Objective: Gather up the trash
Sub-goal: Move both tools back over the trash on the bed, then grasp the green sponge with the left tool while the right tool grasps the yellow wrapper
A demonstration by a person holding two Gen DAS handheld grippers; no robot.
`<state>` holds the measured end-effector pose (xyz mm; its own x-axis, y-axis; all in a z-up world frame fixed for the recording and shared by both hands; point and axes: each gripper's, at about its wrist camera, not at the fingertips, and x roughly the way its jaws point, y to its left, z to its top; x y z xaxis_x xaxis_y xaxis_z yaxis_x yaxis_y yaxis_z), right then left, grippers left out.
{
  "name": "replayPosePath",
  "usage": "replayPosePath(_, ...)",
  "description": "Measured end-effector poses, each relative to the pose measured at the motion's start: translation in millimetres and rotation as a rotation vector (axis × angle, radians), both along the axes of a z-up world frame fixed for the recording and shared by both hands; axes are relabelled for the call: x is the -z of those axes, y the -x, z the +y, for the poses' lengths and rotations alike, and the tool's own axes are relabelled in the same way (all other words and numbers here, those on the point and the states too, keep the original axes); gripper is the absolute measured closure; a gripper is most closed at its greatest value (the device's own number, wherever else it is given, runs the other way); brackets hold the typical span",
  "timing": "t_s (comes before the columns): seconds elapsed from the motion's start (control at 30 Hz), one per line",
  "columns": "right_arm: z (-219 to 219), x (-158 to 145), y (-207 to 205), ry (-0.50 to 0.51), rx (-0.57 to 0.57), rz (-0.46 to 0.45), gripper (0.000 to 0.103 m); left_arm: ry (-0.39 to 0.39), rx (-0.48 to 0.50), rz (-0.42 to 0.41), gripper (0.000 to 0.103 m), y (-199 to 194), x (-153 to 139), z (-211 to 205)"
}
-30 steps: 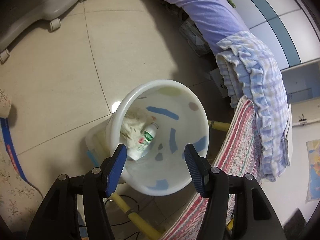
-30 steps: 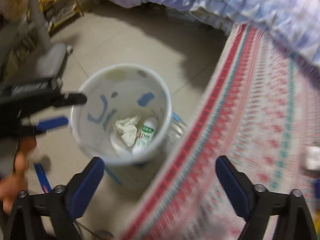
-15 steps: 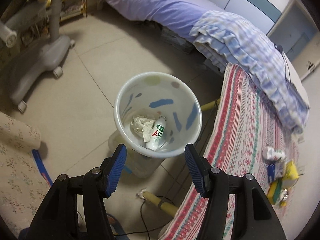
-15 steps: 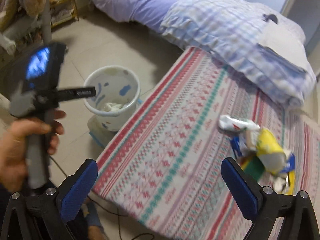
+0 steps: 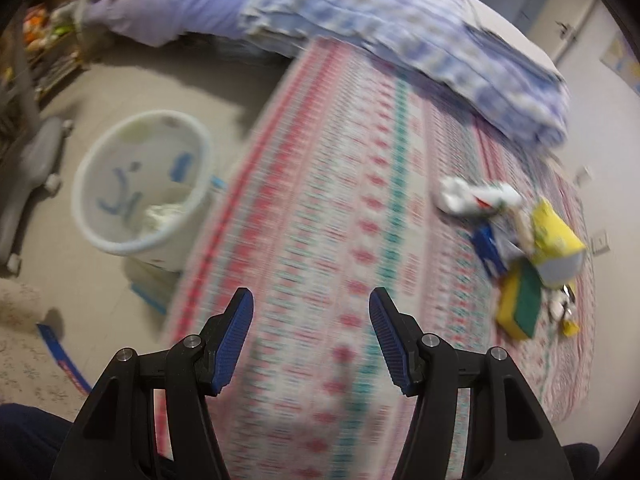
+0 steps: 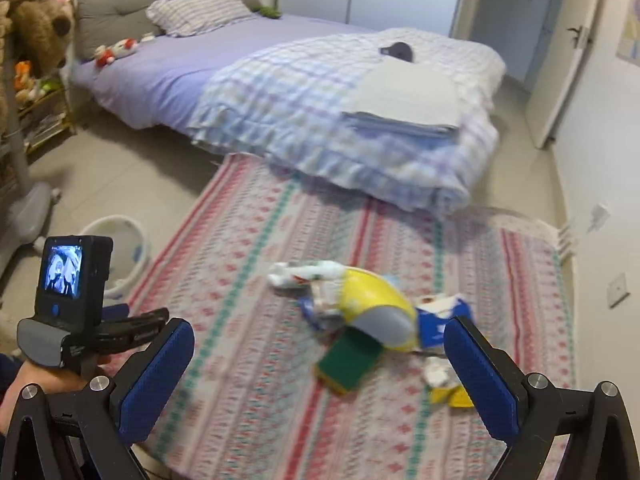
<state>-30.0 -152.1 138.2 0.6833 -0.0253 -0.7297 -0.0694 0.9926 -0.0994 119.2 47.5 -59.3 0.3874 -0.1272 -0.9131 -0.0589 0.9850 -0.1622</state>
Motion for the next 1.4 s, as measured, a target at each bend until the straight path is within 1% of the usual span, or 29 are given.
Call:
replayPosePath(0.07,-16.1,7.1,1.0,0.003,0.01,0.015,0.001,-0.003,0.017,0.002,0.04,-1.9,2.3,-20.4)
replayPosePath(0.13,-31.9,12.7,6.5,-0.02,0.011,0.046,0.001,-0.018,0.038,0.001,0.04,-2.5,4.9,-39.5)
replayPosePath(0.23,-56.4,21.5,8.1,-0.05,0.043,0.083,0.001,-0.018,0.074,0.03,0.04,-8.1,12.4,-59.1)
replayPosePath(0.3,-66.8,24.1,11.8,-0.069,0.059,0.091,0.001,-0.019,0.087,0.042,0.04,-9.7,16.7,-70.5)
replayPosePath(0.37,-71.3,28.3,15.5,-0.069,0.061,0.102,0.001,-0.001,0.096,0.065,0.04,-12.5,21.7,-78.6)
replayPosePath(0.4,-72.8,29.9,17.0,-0.066,0.054,0.107,0.001,0.001,0.1,0.073,0.039,-14.0,23.8,-82.1)
replayPosePath(0.43,-75.2,30.0,19.2,-0.062,0.038,0.104,0.001,-0.013,0.11,0.07,0.033,-15.5,24.1,-88.3)
replayPosePath(0.5,-88.9,29.4,17.3,-0.096,0.013,0.072,0.001,-0.044,0.132,0.034,0.029,-15.8,19.8,-98.7)
replayPosePath(0.53,-101.5,32.9,11.8,-0.122,0.037,0.061,0.001,-0.063,0.163,0.009,0.028,-16.1,15.6,-108.3)
replayPosePath(0.57,-119.0,41.1,1.4,-0.155,0.088,0.06,0.001,-0.074,0.186,0.0,0.028,-17.2,13.4,-115.3)
replayPosePath(0.6,-131.7,48.3,-6.2,-0.172,0.132,0.062,0.001,-0.082,0.201,-0.002,0.028,-18.8,12.5,-120.8)
replayPosePath(0.67,-156.1,63.9,-22.8,-0.208,0.212,0.079,0.001,-0.075,0.246,0.003,0.028,-23.0,11.2,-133.4)
replayPosePath(0.7,-164.8,70.9,-29.6,-0.22,0.234,0.083,0.001,-0.075,0.262,0.011,0.028,-25.4,12.0,-138.3)
replayPosePath(0.77,-177.9,83.5,-43.9,-0.228,0.262,0.102,0.001,-0.063,0.268,0.02,0.028,-29.5,13.6,-145.0)
replayPosePath(0.87,-191.1,100.2,-62.8,-0.247,0.276,0.136,0.001,-0.059,0.297,-0.016,0.028,-32.1,11.3,-156.3)
replayPosePath(0.93,-202.5,113.9,-75.7,-0.304,0.297,0.175,0.001,-0.047,0.328,-0.051,0.028,-34.7,4.7,-164.2)
replayPosePath(1.0,-210.1,123.0,-82.7,-0.347,0.318,0.178,0.001,-0.041,0.358,-0.081,0.028,-42.7,1.8,-174.6)
replayPosePath(1.1,-218.6,140.5,-88.5,-0.394,0.329,0.197,0.001,-0.066,0.406,-0.111,0.028,-46.4,1.5,-187.4)
replayPosePath(1.17,-228.0,150.1,-88.9,-0.38,0.371,0.212,0.001,-0.05,0.442,-0.083,0.028,-44.5,6.2,-195.7)
replayPosePath(1.23,-240.4,157.8,-86.5,-0.391,0.408,0.221,0.001,-0.018,0.478,-0.05,0.028,-34.6,13.9,-203.4)
replayPosePath(1.3,-250.4,166.2,-86.4,-0.4,0.431,0.237,0.001,-0.023,0.51,-0.035,0.028,-24.1,22.0,-214.2)
replayPosePath(1.4,-262.7,181.8,-90.7,-0.382,0.471,0.273,0.003,-0.047,0.564,-0.022,0.028,-11.6,34.5,-233.8)
